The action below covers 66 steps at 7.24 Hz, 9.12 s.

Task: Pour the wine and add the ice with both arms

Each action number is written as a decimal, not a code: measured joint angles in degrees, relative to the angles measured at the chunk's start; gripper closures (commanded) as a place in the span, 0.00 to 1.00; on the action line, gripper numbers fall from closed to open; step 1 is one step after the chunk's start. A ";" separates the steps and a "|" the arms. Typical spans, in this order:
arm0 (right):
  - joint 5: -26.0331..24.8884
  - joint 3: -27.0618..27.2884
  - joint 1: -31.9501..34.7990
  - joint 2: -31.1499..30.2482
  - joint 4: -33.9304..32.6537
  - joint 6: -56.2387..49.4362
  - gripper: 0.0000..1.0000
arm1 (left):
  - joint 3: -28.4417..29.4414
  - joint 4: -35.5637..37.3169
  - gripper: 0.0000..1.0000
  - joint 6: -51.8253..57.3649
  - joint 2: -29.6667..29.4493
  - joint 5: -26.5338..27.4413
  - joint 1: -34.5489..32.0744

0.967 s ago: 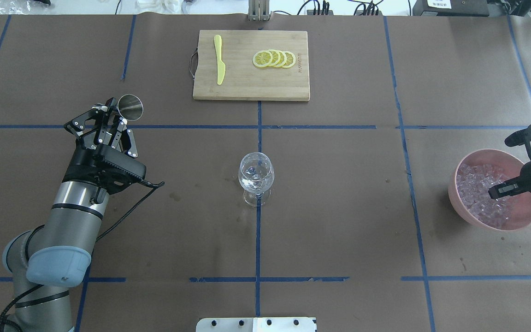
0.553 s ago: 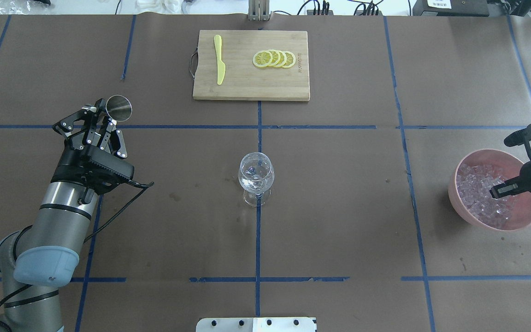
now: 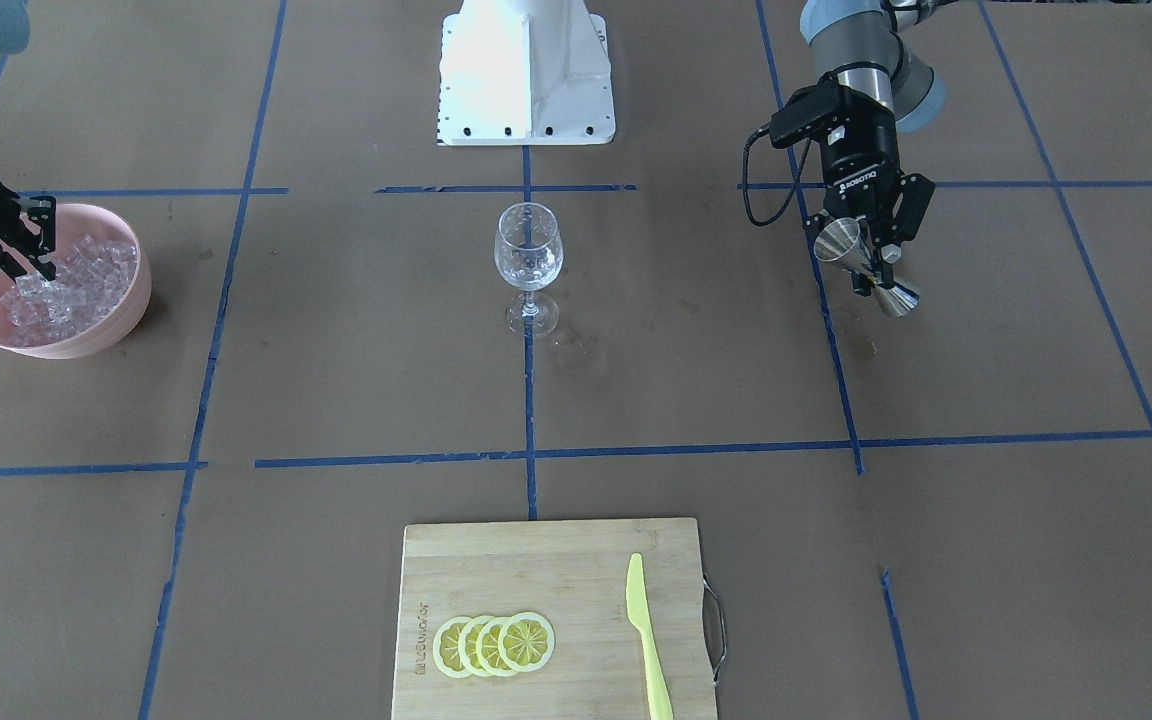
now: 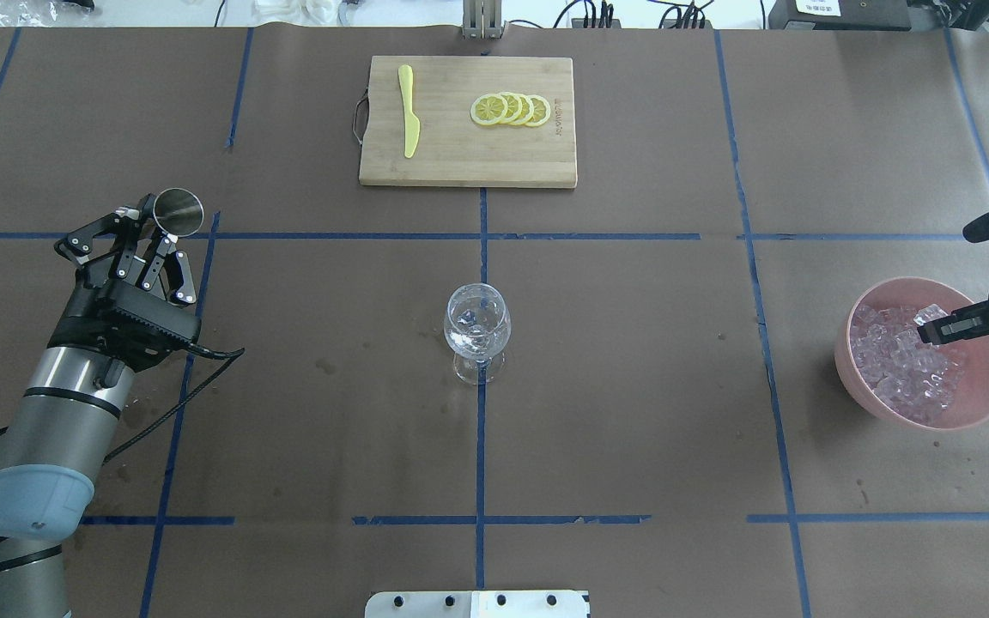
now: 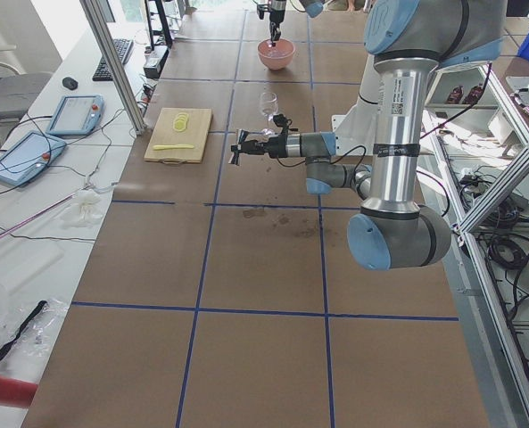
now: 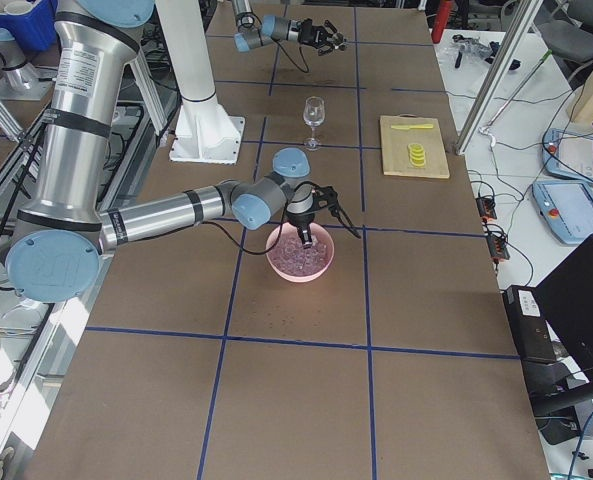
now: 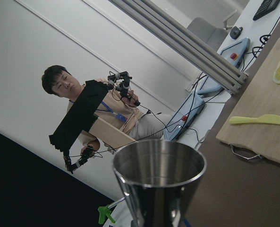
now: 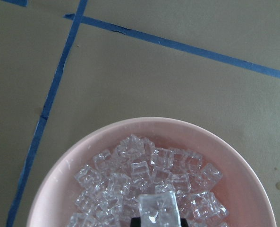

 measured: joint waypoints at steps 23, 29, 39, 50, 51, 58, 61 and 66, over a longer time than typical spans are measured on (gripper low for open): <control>4.87 6.67 2.70 17.61 0.44 36.77 1.00 | 15.09 0.67 0.43 -71.97 2.66 -2.92 4.29; 4.80 6.63 2.07 18.55 0.44 36.79 1.00 | 12.17 0.99 0.00 -66.10 4.15 -6.45 4.07; 3.09 5.65 -8.98 38.32 -11.69 43.09 1.00 | -10.89 13.97 0.00 -65.48 17.51 -41.12 3.65; -11.46 -3.50 -25.38 50.32 -17.68 45.48 0.17 | -29.20 39.76 0.00 -55.80 12.07 -63.75 -16.19; -11.49 -3.56 -25.55 50.34 -17.68 45.47 0.00 | -29.62 40.21 0.00 -54.63 11.81 -64.64 -17.35; -11.09 0.50 -23.28 49.53 -23.97 44.91 0.00 | -28.05 57.75 0.00 -35.56 -2.91 -76.62 -35.37; -4.50 2.30 -13.21 46.05 -28.35 37.03 0.00 | -20.15 60.31 0.00 -28.91 -9.15 -84.23 -42.71; 2.71 -0.83 1.57 32.48 -29.01 7.15 0.00 | -6.31 60.26 0.00 -20.84 -11.33 -97.67 -54.32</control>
